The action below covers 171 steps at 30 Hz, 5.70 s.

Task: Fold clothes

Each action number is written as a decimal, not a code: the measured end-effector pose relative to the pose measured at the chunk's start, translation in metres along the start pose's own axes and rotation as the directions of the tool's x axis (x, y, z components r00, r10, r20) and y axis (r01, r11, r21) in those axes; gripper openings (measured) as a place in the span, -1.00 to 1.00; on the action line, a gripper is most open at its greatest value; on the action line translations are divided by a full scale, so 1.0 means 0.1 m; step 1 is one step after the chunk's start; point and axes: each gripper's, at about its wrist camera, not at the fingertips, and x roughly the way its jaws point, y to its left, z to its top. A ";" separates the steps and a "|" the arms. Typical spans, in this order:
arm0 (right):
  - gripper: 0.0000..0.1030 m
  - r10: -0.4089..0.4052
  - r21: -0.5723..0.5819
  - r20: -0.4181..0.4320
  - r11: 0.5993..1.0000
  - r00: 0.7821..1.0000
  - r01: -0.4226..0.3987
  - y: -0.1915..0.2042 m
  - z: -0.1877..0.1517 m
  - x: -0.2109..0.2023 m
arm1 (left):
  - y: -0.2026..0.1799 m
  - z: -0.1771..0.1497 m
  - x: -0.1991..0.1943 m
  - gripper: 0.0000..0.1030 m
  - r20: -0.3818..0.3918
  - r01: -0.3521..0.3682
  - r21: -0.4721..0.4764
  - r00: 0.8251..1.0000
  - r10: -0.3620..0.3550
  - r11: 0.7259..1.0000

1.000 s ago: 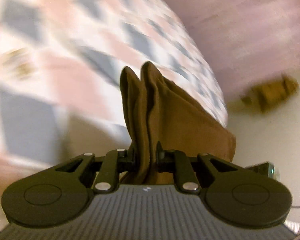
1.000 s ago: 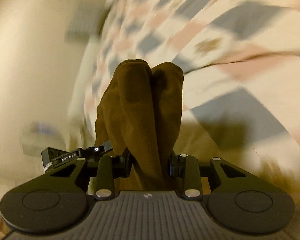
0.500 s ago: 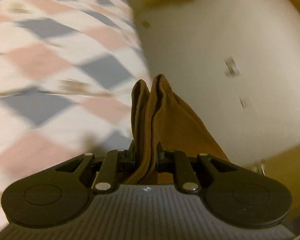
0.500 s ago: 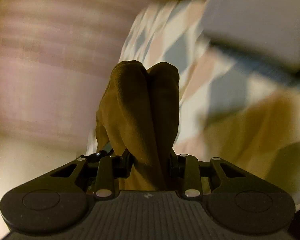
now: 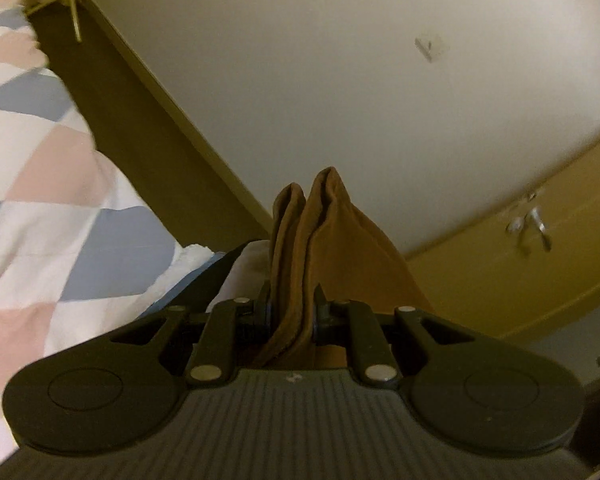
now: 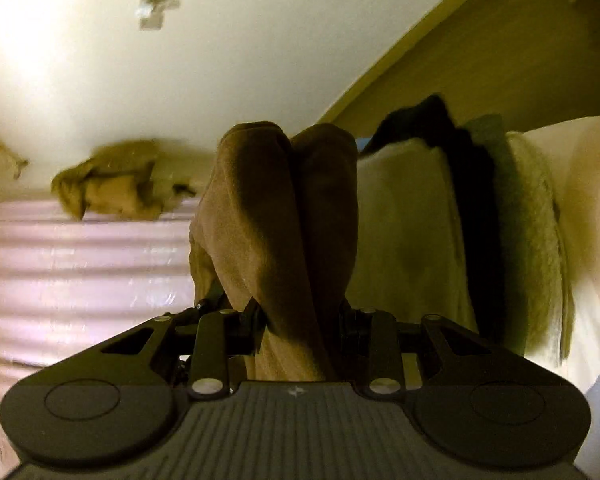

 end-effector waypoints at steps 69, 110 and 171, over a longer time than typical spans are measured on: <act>-0.42 -0.326 -0.939 0.307 0.048 0.894 0.340 0.48 -1.57 0.14 | -0.27 -1.16 0.05 -0.85 0.196 -0.458 0.432 0.889 0.414 0.777; 1.00 -0.261 -0.661 0.568 0.421 0.780 0.622 1.38 -3.72 -2.03 | -1.76 -2.80 -3.03 0.74 0.295 -0.490 0.488 0.871 0.392 0.722; 1.00 -0.149 -0.737 0.557 0.364 0.817 0.569 -0.65 -3.55 -1.99 | -0.86 -4.57 -1.97 0.99 0.463 -0.646 0.187 0.722 0.514 0.740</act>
